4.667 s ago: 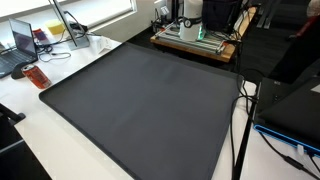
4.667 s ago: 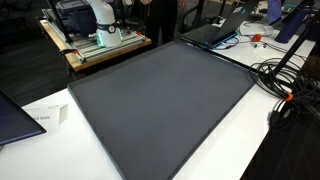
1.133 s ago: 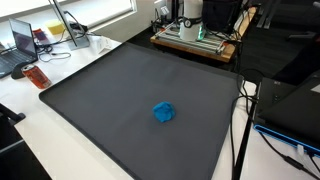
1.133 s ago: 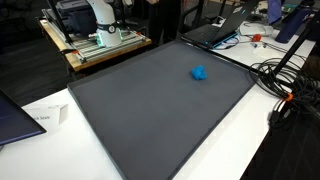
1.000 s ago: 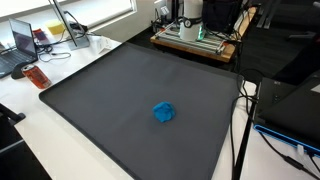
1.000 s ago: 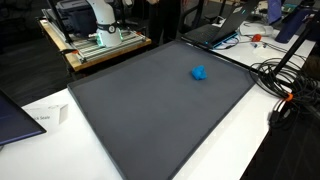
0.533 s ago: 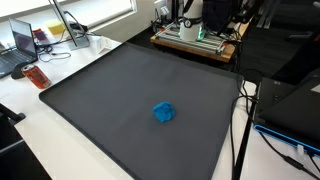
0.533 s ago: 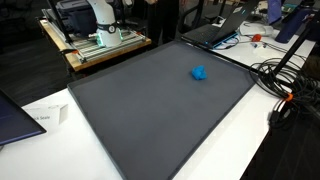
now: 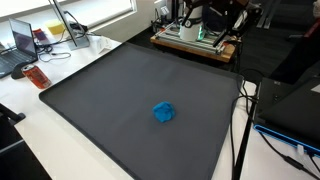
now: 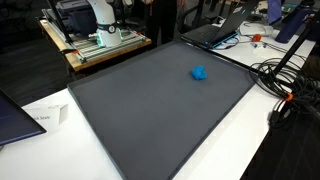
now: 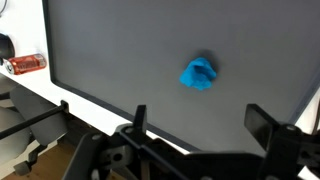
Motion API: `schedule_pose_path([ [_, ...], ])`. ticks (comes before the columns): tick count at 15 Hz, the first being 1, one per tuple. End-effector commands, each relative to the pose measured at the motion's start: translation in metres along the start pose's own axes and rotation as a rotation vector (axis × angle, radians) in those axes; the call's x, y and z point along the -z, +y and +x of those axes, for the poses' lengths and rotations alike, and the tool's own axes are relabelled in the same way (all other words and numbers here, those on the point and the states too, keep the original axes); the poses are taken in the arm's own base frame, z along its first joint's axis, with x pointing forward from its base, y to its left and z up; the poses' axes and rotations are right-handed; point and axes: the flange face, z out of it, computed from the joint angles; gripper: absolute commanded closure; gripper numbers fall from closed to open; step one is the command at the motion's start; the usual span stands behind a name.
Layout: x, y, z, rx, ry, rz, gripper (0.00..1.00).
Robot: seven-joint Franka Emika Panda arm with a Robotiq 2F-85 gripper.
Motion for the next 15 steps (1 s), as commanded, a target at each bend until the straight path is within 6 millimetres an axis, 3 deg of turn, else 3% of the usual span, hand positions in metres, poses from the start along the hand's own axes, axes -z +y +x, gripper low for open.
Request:
schedule_pose_path([
  [1, -0.019, -0.034, -0.004, 0.11, -0.007, -0.075, 0.0],
  [8, -0.074, -0.113, -0.013, 0.337, 0.047, -0.253, 0.0],
  [15, -0.125, -0.133, -0.006, 0.562, 0.143, -0.255, 0.0],
])
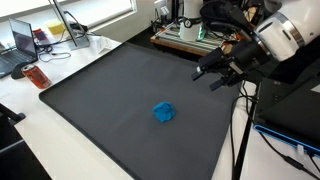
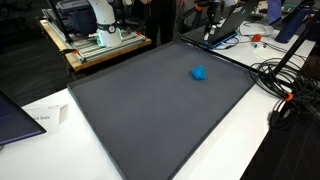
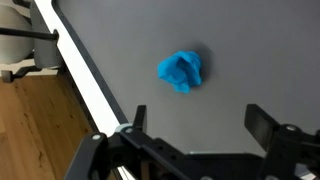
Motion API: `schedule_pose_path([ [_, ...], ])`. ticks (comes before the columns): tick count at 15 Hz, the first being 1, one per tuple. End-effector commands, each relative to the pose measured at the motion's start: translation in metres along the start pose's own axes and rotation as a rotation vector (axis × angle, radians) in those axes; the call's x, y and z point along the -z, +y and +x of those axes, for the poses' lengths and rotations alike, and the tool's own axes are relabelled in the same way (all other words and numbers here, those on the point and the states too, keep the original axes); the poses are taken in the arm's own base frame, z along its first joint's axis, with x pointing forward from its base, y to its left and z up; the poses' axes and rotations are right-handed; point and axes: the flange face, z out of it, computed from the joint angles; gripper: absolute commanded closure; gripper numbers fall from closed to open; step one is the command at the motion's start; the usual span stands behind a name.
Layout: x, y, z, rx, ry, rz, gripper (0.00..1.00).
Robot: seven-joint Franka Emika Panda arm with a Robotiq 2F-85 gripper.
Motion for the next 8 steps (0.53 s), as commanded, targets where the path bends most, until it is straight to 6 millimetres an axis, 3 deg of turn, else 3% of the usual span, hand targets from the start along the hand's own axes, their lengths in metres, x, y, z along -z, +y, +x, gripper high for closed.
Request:
schedule_pose_path([
  [1, -0.021, -0.003, 0.005, 0.109, 0.078, -0.015, 0.0],
  [8, -0.05, -0.013, 0.003, 0.197, 0.049, -0.013, 0.0],
])
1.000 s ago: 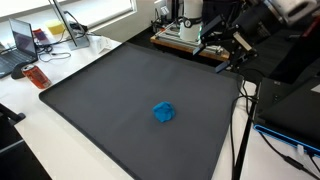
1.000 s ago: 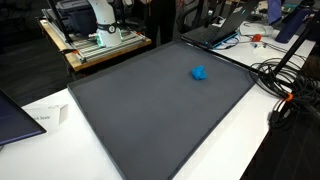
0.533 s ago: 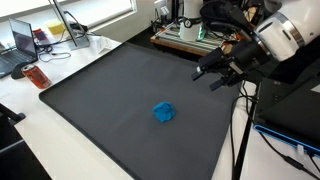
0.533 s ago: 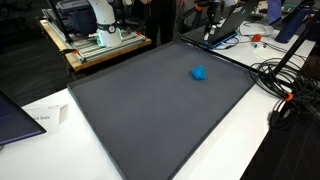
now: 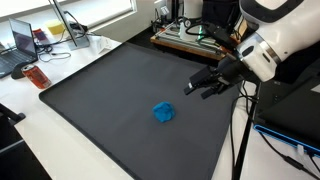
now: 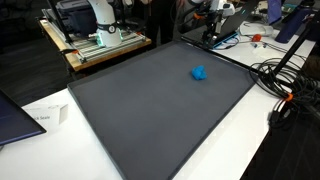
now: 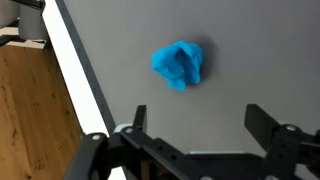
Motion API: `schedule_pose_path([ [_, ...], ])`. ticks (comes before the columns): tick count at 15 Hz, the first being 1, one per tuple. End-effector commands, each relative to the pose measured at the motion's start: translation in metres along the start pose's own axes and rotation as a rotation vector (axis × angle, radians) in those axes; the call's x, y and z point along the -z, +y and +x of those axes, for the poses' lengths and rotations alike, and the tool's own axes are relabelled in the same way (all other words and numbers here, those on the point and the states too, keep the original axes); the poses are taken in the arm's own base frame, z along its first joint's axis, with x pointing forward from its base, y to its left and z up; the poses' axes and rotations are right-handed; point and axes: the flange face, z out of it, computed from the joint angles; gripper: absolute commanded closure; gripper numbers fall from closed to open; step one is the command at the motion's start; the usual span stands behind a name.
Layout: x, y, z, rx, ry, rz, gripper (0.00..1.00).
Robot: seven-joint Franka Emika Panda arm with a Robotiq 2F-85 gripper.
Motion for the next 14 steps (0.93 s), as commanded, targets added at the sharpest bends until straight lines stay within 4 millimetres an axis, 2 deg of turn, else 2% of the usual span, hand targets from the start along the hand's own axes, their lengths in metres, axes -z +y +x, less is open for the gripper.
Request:
schedule_pose_path([
  [1, -0.011, -0.006, -0.001, 0.051, -0.004, -0.027, 0.0],
  [14, -0.042, -0.043, 0.011, 0.156, 0.013, -0.031, 0.0],
])
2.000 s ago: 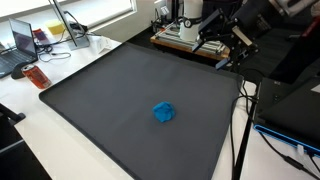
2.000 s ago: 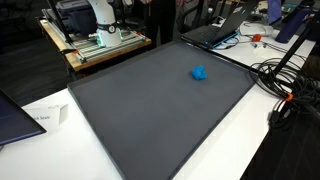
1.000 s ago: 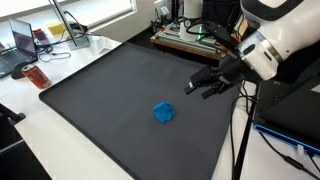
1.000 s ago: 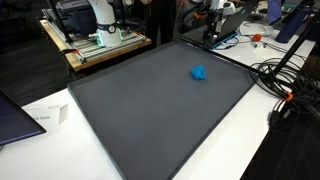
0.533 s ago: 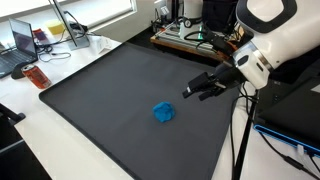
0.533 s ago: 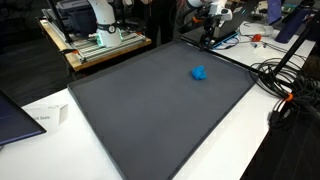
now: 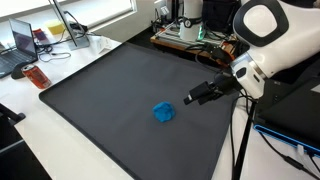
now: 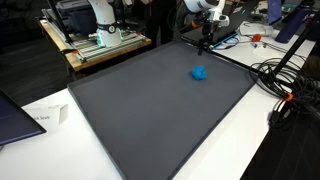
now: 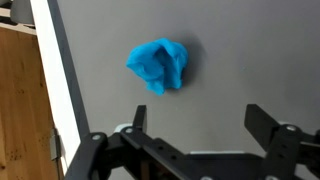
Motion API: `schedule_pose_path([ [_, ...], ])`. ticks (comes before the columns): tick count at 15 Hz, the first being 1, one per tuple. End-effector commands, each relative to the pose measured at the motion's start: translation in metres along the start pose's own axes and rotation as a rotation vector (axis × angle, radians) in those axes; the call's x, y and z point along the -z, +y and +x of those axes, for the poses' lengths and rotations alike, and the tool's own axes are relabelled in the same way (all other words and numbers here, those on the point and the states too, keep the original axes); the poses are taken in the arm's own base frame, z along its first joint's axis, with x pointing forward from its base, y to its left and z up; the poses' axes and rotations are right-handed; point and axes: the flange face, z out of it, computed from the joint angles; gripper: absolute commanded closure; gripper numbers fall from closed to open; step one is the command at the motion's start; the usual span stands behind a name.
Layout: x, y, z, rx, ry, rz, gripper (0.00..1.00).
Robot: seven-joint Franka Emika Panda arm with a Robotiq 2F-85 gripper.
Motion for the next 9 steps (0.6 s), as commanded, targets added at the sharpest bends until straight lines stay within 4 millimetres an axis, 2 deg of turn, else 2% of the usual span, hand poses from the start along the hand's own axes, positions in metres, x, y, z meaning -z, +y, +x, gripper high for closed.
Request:
schedule_pose_path([
  [1, -0.009, -0.009, 0.008, 0.042, 0.028, -0.028, 0.0],
  [6, -0.017, -0.02, 0.015, 0.065, 0.039, -0.042, 0.0],
  [9, -0.015, -0.015, 0.014, 0.059, 0.022, -0.014, 0.0],
])
